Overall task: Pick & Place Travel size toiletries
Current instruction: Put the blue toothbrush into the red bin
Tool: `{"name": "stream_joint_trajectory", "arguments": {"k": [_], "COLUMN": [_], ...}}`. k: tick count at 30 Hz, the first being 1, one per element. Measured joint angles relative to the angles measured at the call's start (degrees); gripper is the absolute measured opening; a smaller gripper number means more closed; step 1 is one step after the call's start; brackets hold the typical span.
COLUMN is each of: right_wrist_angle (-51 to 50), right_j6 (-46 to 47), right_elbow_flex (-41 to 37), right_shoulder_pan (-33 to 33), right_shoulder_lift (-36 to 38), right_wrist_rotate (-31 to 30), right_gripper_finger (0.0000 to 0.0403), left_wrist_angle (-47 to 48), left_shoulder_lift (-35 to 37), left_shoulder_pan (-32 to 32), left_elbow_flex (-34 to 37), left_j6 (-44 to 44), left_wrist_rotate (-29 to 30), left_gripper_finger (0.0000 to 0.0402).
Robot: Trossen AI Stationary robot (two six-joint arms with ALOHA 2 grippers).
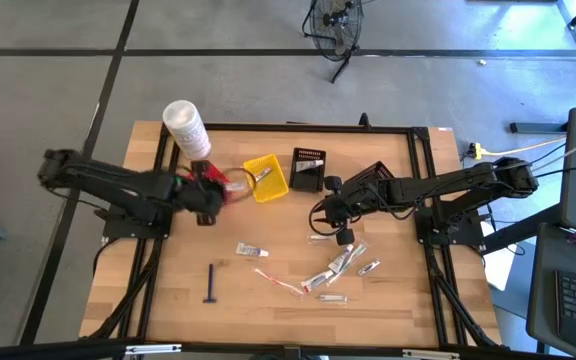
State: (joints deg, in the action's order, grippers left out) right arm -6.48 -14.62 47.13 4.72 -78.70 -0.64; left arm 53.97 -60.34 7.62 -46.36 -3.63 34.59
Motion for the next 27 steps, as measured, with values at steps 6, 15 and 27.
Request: {"name": "stream_joint_trajectory", "arguments": {"k": [6,15,27], "right_wrist_angle": [0.00,0.09,0.07], "right_j6": [-0.82,-0.84,-0.87], "right_elbow_flex": [0.00,0.00,0.00], "right_shoulder_pan": [0.00,-0.01,-0.01], "right_shoulder_lift": [0.00,0.00,0.00], "right_wrist_rotate": [0.01,0.02,0.02], "right_gripper_finger": [0.0096,0.0094,0.0112], "left_wrist_angle": [0.46,-13.05,-25.81], "left_shoulder_lift": [9.79,8.43,7.07], "left_shoulder_pan": [-8.42,-12.67,-19.72], "left_elbow_flex": [4.97,4.75,17.51], "left_j6": [6.21,17.05,17.76], "left_wrist_rotate": [-12.07,-14.93,-23.77], "left_gripper_finger": [0.0029,0.0029,0.0029]}}
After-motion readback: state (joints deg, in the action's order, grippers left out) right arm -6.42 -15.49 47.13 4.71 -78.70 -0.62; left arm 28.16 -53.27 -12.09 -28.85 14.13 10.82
